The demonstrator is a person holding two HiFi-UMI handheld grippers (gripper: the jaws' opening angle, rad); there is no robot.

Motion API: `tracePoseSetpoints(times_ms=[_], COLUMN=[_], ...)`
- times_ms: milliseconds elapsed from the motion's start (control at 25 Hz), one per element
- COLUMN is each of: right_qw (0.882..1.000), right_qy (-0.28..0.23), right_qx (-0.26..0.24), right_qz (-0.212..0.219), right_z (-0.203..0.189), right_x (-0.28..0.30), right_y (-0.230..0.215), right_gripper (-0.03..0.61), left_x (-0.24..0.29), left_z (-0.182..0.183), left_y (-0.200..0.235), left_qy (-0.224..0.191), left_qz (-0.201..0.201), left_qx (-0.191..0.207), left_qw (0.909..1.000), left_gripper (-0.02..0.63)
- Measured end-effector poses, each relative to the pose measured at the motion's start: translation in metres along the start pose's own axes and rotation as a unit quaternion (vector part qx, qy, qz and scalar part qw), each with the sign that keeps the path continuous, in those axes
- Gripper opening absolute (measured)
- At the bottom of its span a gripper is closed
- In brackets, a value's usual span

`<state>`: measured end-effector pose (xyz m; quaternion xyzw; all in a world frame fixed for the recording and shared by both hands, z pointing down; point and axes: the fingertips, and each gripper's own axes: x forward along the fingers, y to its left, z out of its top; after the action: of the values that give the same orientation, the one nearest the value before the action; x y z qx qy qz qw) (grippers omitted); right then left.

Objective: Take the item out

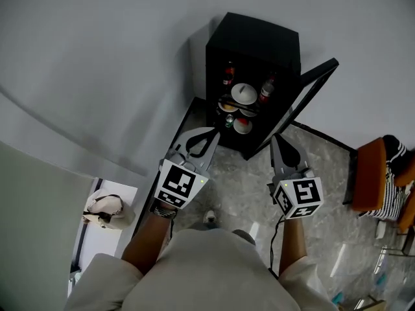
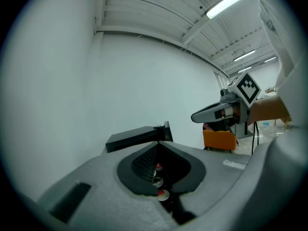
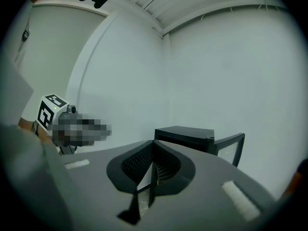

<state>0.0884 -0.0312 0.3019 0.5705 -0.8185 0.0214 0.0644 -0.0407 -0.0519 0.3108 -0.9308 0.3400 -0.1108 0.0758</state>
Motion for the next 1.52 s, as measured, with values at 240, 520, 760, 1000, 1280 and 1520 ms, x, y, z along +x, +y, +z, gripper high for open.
tracePoseSetpoints(times_ms=[240,520,760,1000,1280,1520], right_qw=[0.999,0.998,0.998,0.995,0.989,0.980], right_qy=[0.024,0.032,0.040,0.059,0.112,0.159], right_qx=[-0.003,0.040,0.051,0.077,0.094,0.115], right_qz=[-0.034,-0.024,-0.013,-0.004,0.031,0.030], right_z=[-0.014,-0.028,-0.050,-0.074,-0.127,-0.178], right_x=[0.030,0.070,0.119,0.169,0.223,0.264], right_y=[-0.020,-0.043,-0.068,-0.091,-0.092,-0.100], right_gripper=[0.006,0.006,0.006,0.026,0.044,0.058], left_x=[0.017,0.042,0.077,0.115,0.151,0.172], left_z=[-0.009,-0.026,-0.041,-0.052,-0.077,-0.106], left_y=[0.019,0.042,0.070,0.094,0.111,0.124], left_qy=[-0.002,0.008,0.023,0.033,0.051,0.076], left_qz=[-0.001,0.010,0.031,0.042,0.045,0.047], left_qx=[-0.005,-0.026,-0.026,-0.037,-0.063,-0.078], left_qw=[1.0000,0.9996,0.9989,0.9979,0.9957,0.9930], left_gripper=[0.005,0.005,0.005,0.005,0.005,0.005])
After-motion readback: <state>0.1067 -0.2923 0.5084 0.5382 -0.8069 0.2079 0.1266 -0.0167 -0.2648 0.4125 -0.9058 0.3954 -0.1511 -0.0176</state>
